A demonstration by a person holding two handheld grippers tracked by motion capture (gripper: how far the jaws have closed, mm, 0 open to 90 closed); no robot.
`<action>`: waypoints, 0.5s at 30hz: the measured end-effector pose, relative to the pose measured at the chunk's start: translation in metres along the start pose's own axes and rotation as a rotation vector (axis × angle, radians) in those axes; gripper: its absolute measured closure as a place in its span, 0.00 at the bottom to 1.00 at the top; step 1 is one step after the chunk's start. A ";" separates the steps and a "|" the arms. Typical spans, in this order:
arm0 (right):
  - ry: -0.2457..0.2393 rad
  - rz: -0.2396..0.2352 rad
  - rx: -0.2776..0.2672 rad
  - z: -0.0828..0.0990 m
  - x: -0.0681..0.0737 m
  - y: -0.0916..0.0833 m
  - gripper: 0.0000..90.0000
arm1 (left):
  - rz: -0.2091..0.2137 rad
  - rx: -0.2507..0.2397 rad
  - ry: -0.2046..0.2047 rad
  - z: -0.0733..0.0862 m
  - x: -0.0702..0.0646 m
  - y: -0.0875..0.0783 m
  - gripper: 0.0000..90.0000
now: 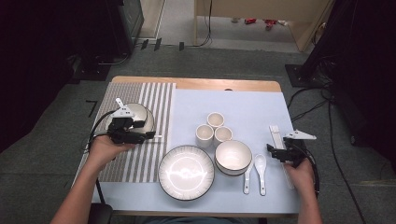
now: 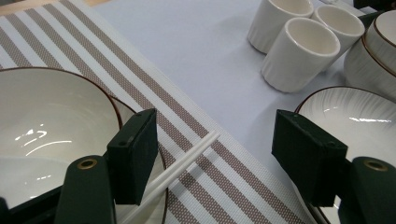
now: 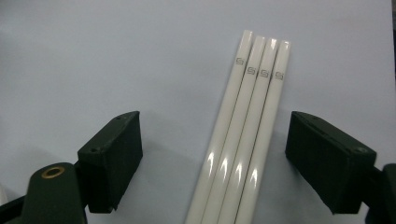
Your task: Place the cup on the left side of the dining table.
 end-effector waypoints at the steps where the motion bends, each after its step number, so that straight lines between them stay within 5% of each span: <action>1: 0.000 0.000 0.000 0.000 0.000 0.000 0.20 | 0.000 0.000 0.000 0.000 0.000 0.000 0.35; 15: -0.001 0.001 0.000 0.000 0.000 0.000 0.20 | 0.028 -0.004 0.012 -0.013 -0.002 0.014 0.35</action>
Point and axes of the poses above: each handheld gripper's, and its own axes: y roughly forward along the jaws, z roughly out of its underside, x roughly to its left, the point moved 6 cm from there along y, roughly forward along the jaws, and after that the axes turned 4 degrees about -x, right-handed, at the moved point
